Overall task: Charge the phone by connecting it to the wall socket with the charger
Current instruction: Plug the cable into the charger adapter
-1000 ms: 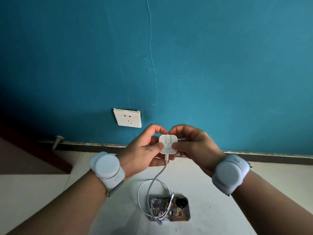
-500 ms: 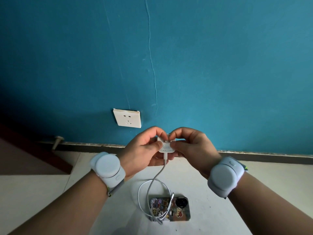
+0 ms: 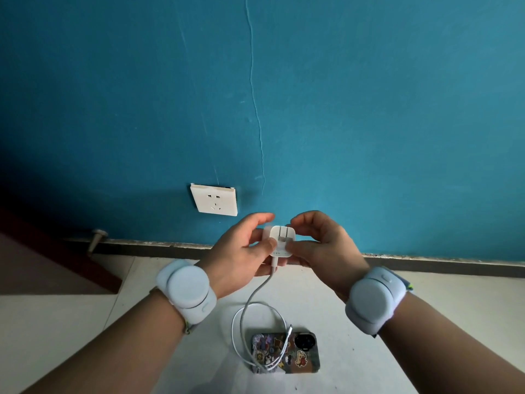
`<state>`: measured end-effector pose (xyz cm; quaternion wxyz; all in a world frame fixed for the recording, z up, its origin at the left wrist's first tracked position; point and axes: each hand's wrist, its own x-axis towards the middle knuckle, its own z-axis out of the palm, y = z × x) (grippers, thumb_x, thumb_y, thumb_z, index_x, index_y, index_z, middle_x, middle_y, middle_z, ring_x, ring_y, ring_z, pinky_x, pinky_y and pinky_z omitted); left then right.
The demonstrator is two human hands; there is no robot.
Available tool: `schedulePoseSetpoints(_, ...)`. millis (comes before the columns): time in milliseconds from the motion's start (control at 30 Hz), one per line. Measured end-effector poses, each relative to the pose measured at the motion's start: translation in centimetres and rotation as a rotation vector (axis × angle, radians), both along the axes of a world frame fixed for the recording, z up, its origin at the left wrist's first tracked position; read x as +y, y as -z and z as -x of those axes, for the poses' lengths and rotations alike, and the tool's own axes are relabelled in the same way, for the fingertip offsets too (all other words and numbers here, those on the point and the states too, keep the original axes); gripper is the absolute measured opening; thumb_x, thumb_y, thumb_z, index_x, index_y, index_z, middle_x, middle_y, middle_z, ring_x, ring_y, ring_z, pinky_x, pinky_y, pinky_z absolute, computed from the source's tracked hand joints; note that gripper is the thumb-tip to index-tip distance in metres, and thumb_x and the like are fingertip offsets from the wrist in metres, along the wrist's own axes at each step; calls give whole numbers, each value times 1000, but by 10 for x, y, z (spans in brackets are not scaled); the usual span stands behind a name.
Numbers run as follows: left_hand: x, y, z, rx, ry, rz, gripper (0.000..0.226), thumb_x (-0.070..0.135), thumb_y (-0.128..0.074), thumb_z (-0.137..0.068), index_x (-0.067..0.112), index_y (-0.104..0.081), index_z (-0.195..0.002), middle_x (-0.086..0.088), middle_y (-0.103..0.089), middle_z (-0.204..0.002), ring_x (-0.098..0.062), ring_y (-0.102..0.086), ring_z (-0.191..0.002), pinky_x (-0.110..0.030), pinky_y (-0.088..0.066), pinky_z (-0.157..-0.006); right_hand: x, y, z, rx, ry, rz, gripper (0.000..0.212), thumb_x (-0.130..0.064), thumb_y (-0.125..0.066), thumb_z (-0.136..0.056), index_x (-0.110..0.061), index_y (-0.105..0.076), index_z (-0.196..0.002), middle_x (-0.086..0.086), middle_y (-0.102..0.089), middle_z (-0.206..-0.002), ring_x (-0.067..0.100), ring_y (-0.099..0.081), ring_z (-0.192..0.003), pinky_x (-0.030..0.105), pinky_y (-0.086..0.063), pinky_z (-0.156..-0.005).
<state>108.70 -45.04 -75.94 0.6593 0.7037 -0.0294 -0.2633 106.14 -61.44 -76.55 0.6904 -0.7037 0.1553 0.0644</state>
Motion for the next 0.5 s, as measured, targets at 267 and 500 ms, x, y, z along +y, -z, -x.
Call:
schedulePoseSetpoints(267,5,0,-2,-81,-39,-82,37,7,-72,-85,29,-59,-111,-1,-63,-117,-21,-75,-84,-33,-61,-77,6,-2,0,78,-15,186,67,-53,-79,-39,-34,-62,-100,-9,-68,-100,22,-71,-85,46,-58,-84)
schedulePoseSetpoints(500,9,0,-4,-113,18,-70,43,-3,-75,-79,25,-59,-108,-6,-75,-101,-18,-69,-77,-40,-58,-83,5,2,0,-8,-3,148,41,-26,-84,-63,-32,-64,-98,-7,-71,-98,22,-72,-86,49,-58,-83)
